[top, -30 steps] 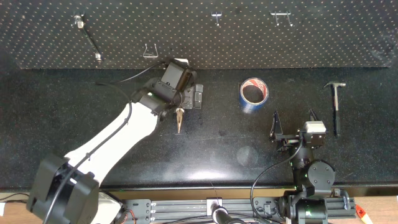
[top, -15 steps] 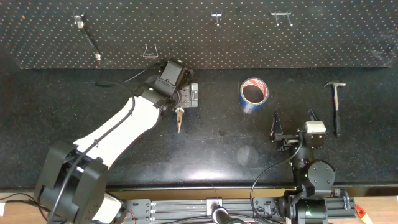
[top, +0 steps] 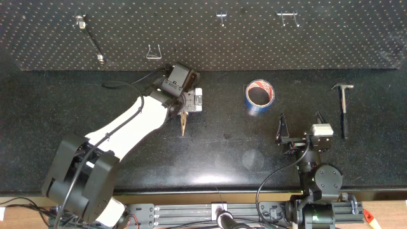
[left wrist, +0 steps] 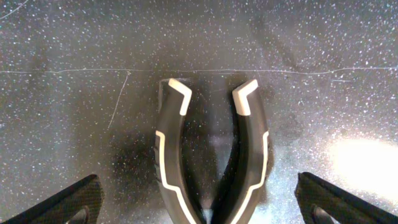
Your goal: Place Tools Onto Pegboard
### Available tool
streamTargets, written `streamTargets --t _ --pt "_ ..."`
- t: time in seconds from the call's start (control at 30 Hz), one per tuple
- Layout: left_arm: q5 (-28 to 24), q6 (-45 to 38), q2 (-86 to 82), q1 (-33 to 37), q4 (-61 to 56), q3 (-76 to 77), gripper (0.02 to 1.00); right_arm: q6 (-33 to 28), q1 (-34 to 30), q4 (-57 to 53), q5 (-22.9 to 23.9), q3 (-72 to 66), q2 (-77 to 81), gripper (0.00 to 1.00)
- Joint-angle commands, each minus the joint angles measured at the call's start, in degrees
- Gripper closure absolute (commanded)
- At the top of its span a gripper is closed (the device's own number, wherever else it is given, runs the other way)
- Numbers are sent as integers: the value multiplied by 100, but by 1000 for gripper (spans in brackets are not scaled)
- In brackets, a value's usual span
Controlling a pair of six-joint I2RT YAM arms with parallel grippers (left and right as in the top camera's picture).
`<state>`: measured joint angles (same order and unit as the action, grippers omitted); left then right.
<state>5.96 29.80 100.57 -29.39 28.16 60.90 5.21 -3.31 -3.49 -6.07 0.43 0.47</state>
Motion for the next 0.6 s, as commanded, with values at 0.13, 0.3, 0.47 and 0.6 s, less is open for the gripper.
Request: streamTargets --t 0.13,0.3,0.47,0.6 --pt "94 -291 210 7 -15 103 20 -81 31 -31 31 -20 -42 36" --pt "101 -284 278 7 -223 103 20 -81 31 -31 31 -20 -42 38" --pt "87 -269 393 7 -271 105 20 -81 31 -31 31 -20 -42 36" --pt "90 -221 407 7 -297 103 20 -81 31 -31 31 -20 -42 36"
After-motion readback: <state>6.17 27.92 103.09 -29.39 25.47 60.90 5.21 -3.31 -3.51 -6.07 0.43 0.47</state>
